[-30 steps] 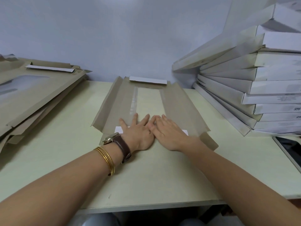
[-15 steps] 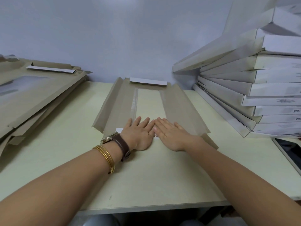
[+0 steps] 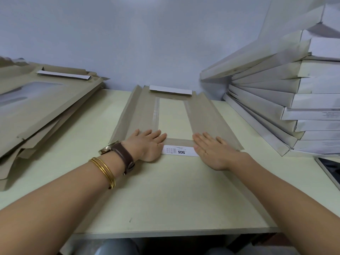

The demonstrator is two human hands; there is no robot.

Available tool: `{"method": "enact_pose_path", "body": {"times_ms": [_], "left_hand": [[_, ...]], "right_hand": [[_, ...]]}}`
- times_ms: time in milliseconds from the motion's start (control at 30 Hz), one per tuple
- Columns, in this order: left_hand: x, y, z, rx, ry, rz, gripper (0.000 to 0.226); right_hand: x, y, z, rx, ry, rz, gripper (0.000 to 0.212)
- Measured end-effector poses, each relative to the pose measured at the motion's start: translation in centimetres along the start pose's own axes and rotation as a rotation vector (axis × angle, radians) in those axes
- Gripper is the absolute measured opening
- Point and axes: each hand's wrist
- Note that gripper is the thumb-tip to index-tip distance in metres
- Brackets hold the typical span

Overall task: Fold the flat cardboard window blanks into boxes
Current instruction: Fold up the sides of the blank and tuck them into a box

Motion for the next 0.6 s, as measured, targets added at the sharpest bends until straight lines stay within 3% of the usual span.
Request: {"method": "enact_pose_path", "body": {"times_ms": [267, 600], "left_hand": [[-0.7, -0.1, -2.7, -0.132, -0.034, -0.001, 0.050], [-2.1, -0.6, -3.5, -0.414, -0.079, 0.179, 0.046]], "right_hand": [[-0.3, -0.3, 1.5, 0.007, -0.017, 0.008, 0.054], [-1.1, 0.6, 3.1, 0.197, -0.032, 0.012, 0.055]]}}
Point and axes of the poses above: each hand's wrist, its own x-axis towards the middle knuckle, its own y-axis out of the back of the hand, z = x × y, and after that the axes turned 2 degrees about z, right-handed
